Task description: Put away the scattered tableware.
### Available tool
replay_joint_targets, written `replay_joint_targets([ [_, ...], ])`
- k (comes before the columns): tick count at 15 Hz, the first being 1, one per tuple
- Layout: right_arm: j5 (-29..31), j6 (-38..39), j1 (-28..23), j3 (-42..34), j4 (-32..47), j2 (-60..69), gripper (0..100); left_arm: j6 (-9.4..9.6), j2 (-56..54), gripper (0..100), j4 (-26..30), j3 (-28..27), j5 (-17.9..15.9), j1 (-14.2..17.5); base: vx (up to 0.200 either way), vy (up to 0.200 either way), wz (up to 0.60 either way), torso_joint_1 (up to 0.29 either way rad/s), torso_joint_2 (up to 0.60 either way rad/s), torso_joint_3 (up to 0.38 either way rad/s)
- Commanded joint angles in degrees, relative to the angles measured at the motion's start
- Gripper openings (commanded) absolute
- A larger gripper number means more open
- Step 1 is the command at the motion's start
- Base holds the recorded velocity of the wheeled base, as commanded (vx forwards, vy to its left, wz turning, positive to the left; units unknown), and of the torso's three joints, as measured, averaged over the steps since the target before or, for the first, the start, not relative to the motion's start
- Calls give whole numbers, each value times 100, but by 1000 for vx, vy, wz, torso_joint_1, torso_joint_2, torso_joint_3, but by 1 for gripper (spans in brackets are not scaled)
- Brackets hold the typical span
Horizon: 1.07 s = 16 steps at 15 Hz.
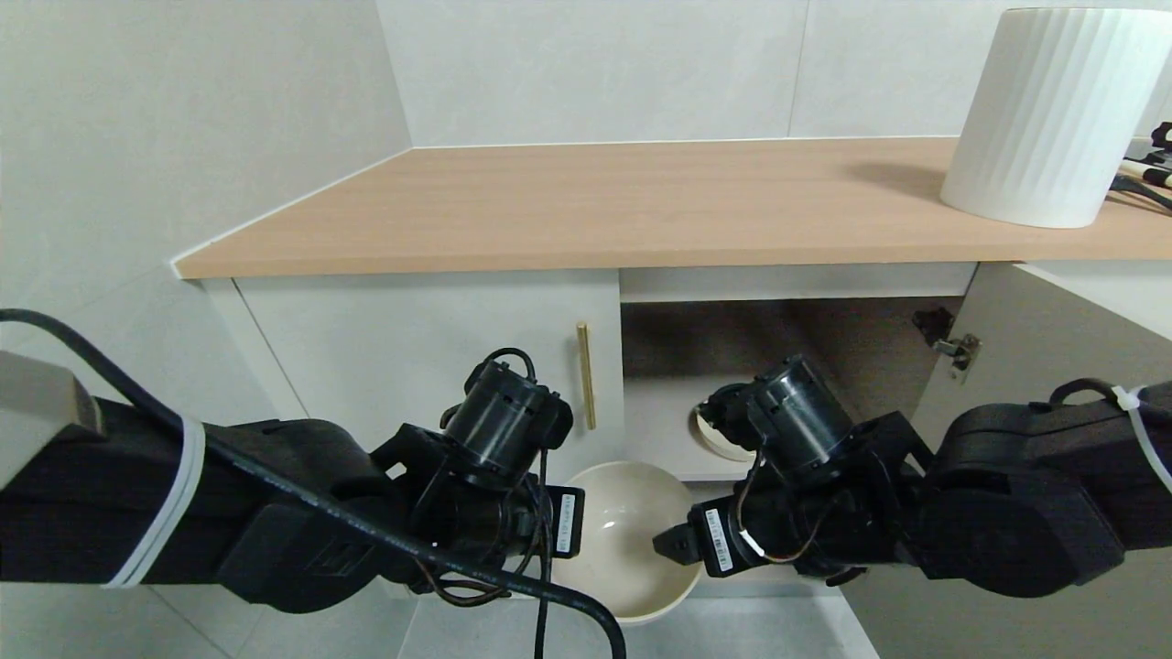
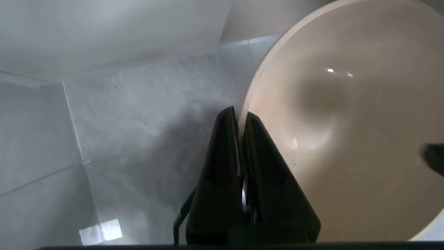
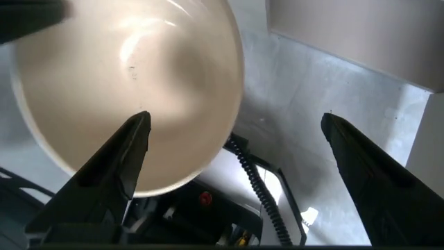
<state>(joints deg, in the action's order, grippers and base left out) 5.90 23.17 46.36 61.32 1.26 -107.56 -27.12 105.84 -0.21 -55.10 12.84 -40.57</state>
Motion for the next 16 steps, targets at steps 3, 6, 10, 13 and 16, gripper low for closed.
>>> replay_joint_targets([
  [3,-1,20,-4,47,-20,-160,0,-3,-28,0,-6,8,8,-12,0,0,0,0,0,0],
  [6,-1,20,-13,64,-29,-204,0,-3,-37,0,-6,8,8,-12,0,0,0,0,0,0],
  [10,-1,20,-22,73,-29,-204,0,-3,-72,0,-6,-1,8,-21,0,0,0,0,0,0],
  [13,-1,20,-22,73,-29,-204,0,-3,-72,0,-14,-9,8,-21,0,0,0,0,0,0],
  [16,-1,20,-22,73,-29,-213,0,-3,-72,100,-6,-9,26,-12,0,0,0,0,0,0],
])
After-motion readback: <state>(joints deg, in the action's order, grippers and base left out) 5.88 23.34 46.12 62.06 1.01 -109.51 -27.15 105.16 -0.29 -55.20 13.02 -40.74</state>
